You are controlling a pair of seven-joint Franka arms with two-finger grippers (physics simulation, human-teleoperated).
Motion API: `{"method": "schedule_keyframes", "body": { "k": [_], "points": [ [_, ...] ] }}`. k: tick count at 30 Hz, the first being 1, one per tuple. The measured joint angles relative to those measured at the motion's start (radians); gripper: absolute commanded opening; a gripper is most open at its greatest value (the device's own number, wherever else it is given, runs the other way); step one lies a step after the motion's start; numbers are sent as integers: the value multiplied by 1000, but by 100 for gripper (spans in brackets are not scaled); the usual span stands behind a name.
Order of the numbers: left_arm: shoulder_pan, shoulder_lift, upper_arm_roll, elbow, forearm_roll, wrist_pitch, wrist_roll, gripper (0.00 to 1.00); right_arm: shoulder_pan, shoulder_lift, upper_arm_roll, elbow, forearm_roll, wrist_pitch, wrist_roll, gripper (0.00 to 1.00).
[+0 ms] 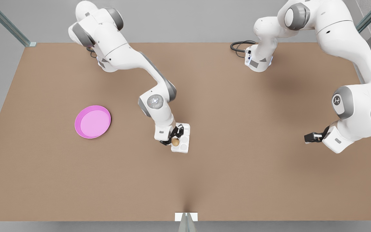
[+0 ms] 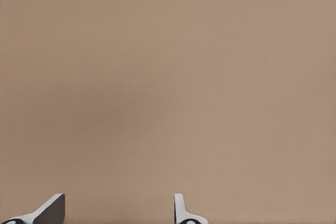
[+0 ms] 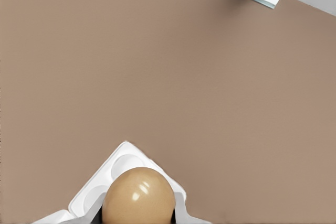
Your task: Pack egg into the box and close the box lid
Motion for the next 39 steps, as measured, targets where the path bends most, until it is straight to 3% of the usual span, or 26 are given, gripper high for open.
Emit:
{"method": "schedule_keyframes", "body": {
  "k": [24, 25, 26, 31, 34, 36, 37, 38, 39],
  "points": [
    [-2, 39, -2, 0, -1, 16, -3, 100, 2, 52, 1, -7, -4, 19, -20, 60],
    [-2, 41, -2, 0, -1, 16, -3, 100, 4, 54, 1, -7, -3, 19, -19, 85],
    [-2, 42, -2, 0, -1, 19, -3, 100, 7, 54, 3, -6, -2, 19, -16, 100],
    [-7, 43, -2, 2, -1, 20, -14, 100, 7, 58, 3, -6, 3, 27, -14, 100],
    [-27, 33, -7, 2, -3, 15, -33, 100, -80, 47, 4, -38, 6, 27, -13, 100],
    [-192, 7, -8, 2, -34, -30, -344, 100, -205, -13, 19, -103, 10, 11, -4, 100],
    [-286, 4, -8, 1, -67, -47, -449, 100, -299, -106, 18, -120, 13, -167, -4, 100],
    [-396, 8, -8, -8, -102, -58, -455, 100, -394, -236, 5, -103, 12, -560, 27, 100],
    [-507, 17, -8, -12, -146, -52, -456, 100, -439, -335, -7, -93, -19, -800, 115, 100]
  ]
}}
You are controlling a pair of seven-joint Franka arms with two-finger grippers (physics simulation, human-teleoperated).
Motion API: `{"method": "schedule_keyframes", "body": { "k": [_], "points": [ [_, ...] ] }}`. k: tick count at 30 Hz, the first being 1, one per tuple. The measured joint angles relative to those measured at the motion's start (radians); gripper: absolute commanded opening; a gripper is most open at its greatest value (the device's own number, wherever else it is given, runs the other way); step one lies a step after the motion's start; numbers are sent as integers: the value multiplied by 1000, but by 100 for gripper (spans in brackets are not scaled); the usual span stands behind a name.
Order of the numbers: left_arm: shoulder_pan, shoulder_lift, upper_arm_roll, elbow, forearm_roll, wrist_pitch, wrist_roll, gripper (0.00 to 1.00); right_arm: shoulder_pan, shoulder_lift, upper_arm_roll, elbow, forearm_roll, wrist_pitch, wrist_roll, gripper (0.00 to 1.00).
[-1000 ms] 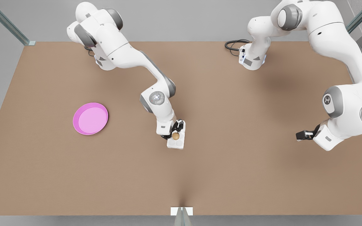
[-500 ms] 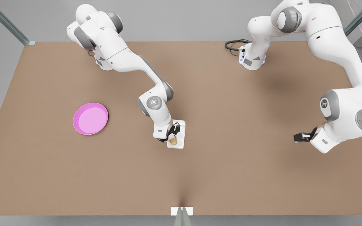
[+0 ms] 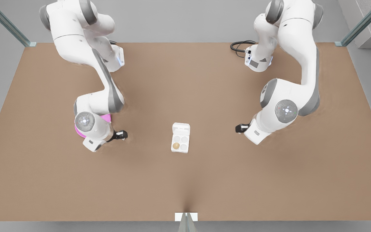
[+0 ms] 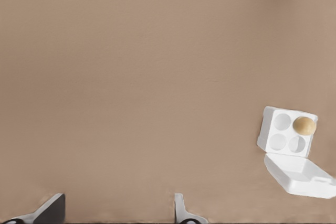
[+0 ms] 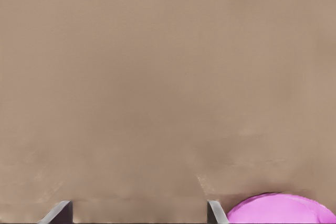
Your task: Pack egg into the box and close the box lid
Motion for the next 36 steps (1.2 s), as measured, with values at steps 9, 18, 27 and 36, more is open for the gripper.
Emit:
{"method": "schedule_keyframes", "body": {
  "k": [9, 18, 27, 36],
  "points": [
    [-528, 196, 1, -57, -180, 458, -445, 21, -79, -205, -136, 6, -26, -118, -6, 100],
    [-457, 288, 43, -38, -175, 493, -365, 21, -71, -209, -158, 28, -49, -131, -11, 100],
    [-456, 313, 109, -34, -173, 538, -331, 21, -72, -214, -161, 28, -61, -137, -13, 100],
    [-458, 339, 109, -19, -174, 688, -366, 21, -74, -214, -162, 29, -61, -141, -15, 100]
  ]
}}
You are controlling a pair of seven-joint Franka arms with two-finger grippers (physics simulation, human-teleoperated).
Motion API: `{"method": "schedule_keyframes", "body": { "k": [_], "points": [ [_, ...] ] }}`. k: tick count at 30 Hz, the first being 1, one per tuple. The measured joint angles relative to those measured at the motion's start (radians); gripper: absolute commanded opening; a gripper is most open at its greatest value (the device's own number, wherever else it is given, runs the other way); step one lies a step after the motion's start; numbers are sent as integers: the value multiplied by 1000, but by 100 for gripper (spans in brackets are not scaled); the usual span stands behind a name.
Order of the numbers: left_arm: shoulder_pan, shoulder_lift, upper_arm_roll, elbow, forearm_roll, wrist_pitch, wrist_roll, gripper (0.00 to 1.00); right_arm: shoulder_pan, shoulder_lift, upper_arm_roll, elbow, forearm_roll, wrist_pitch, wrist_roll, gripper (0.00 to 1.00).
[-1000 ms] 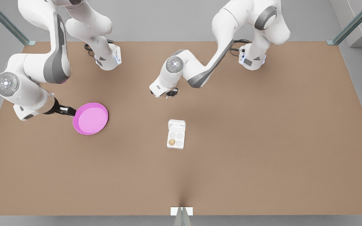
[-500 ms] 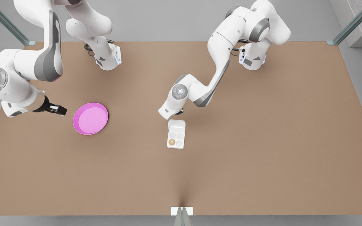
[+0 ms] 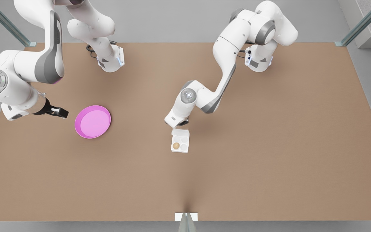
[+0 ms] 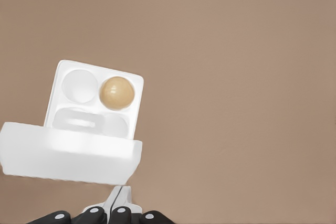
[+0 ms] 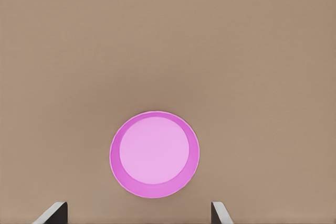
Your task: Pack egg into the box and close the box lid
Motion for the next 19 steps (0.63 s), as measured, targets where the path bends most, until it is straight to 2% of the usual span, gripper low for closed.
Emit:
{"method": "schedule_keyframes", "body": {
  "k": [3, 4, 5, 6, 8, 11, 14, 17, 18, 19],
  "points": [
    [31, 24, 0, 61, 0, 9, 6, 21, 1, 0, 0, 2, 0, 0, 2, 100],
    [32, 9, 24, 72, 0, -18, 9, 41, 1, 0, 0, 2, 0, 0, 2, 100],
    [45, -10, 57, 93, -1, -118, 66, 89, 0, 0, 0, 2, 0, 0, 3, 100],
    [108, -19, 61, 138, -2, -255, 151, 100, 0, 0, 0, 2, 0, 0, 2, 100],
    [171, -69, 101, 144, -11, -404, 272, 100, 1, 0, 0, 3, 0, 0, 0, 100],
    [182, -89, 296, 142, -18, -608, 430, 100, -5, 0, -35, 51, -13, -1, -3, 100],
    [252, -91, 389, 141, -13, -665, 647, 100, 12, 0, -35, 73, -17, -13, -11, 100],
    [306, -136, 436, 149, -15, -737, 670, 100, 1, -6, -34, 74, -15, -23, -18, 100],
    [337, -181, 415, 149, -10, -741, 672, 100, 0, -7, -34, 77, -15, -29, -20, 100],
    [472, -252, 209, 147, 25, -744, 669, 100, 4, -8, -35, 80, -15, -37, -25, 100]
  ]
}}
